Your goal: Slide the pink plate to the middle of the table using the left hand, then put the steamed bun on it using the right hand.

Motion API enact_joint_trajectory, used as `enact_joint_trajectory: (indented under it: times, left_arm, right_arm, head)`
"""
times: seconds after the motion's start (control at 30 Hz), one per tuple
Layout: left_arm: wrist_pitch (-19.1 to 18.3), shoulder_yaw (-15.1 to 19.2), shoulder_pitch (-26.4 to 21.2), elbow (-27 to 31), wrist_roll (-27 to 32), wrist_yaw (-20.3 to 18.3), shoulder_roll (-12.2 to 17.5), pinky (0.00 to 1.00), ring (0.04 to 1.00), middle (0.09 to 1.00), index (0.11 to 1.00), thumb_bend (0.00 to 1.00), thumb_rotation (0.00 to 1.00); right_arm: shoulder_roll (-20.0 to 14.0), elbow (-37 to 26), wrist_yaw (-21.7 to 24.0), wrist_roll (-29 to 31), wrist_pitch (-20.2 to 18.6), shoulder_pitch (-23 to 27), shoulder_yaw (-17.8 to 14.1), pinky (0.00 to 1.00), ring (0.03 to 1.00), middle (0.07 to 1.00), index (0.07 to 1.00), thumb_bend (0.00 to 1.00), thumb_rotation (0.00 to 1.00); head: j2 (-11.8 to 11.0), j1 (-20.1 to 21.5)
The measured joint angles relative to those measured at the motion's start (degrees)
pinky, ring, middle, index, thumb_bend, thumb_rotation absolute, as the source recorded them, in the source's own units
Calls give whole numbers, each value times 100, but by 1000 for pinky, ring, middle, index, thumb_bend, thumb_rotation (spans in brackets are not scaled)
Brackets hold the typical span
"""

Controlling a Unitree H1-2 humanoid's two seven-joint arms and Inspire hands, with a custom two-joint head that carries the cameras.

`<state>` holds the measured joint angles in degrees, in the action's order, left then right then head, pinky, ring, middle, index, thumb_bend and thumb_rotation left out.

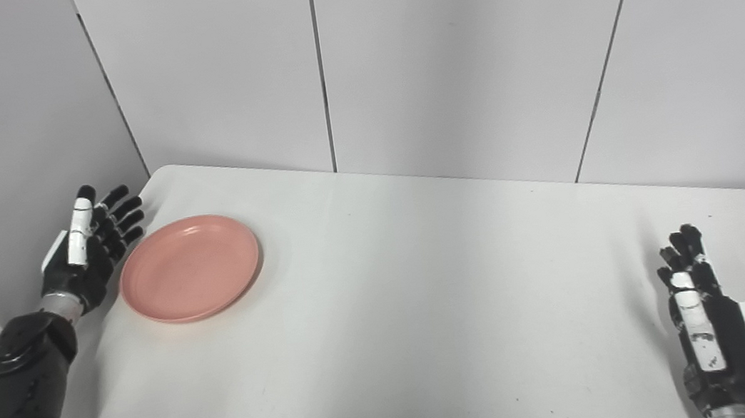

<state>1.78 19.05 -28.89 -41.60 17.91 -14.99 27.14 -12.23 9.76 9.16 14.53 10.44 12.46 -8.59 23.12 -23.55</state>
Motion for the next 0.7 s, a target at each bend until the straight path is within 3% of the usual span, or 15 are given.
enact_joint_trajectory:
  times: [0.3,0.7]
  left_arm:
    - [213,-72,-44,-205,32,13,6,995,942,906,888,625,1000]
    - [839,-135,-333,-971,125,-59,-51,951,906,875,864,621,1000]
  right_arm:
    - [-2,21,0,-1,0,7,-19,1000,998,996,1000,492,818]
    - [-11,27,5,12,-4,4,-42,1000,995,998,1000,488,801]
  head:
    - [0,-18]
    - [44,-18]
